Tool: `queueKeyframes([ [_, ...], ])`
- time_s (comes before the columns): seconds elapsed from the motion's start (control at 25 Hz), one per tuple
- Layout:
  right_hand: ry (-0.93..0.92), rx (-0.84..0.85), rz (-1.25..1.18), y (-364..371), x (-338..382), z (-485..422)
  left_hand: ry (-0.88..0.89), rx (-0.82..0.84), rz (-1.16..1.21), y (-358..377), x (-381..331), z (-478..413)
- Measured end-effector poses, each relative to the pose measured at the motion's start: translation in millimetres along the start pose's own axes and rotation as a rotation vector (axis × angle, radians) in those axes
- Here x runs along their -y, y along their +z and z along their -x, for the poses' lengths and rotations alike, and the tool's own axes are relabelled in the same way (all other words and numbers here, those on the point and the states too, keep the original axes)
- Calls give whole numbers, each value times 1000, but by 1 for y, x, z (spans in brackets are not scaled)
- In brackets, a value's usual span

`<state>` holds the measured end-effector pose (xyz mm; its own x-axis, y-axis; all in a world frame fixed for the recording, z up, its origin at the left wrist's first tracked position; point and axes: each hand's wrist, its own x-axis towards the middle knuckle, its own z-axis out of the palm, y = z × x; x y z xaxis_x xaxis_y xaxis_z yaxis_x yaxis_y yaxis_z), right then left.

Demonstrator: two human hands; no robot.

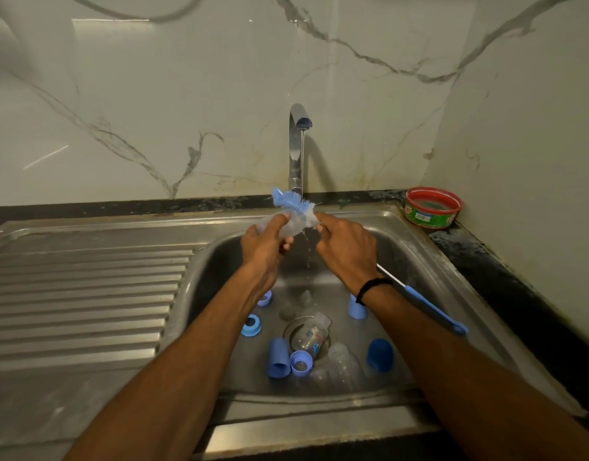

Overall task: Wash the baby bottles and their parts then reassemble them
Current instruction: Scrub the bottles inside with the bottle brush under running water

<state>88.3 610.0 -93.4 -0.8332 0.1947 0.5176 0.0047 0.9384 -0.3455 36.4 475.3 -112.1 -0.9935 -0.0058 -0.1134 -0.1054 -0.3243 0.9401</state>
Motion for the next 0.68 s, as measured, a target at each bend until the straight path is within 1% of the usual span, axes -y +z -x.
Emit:
queueKeyframes([
  [0.08,0,-32,-13,2,2,-1,-26,5,50,3,-1,1],
  [0.2,-26,-38,-13,5,6,0,-20,-35,97,4,-5,-1],
  [0.32,-9,-87,-13,2,7,-2,-78,75,102,6,-4,4],
  [0.36,-6,-96,-4,2,7,-1,-88,83,109,5,-3,6],
  [0.48,-35,-66,12,8,7,4,-80,5,123,2,-2,3],
  [0.56,-31,-66,14,8,7,5,-86,3,132,2,-2,3],
  [0.68,-34,-84,11,6,8,3,-45,3,127,5,-6,4],
])
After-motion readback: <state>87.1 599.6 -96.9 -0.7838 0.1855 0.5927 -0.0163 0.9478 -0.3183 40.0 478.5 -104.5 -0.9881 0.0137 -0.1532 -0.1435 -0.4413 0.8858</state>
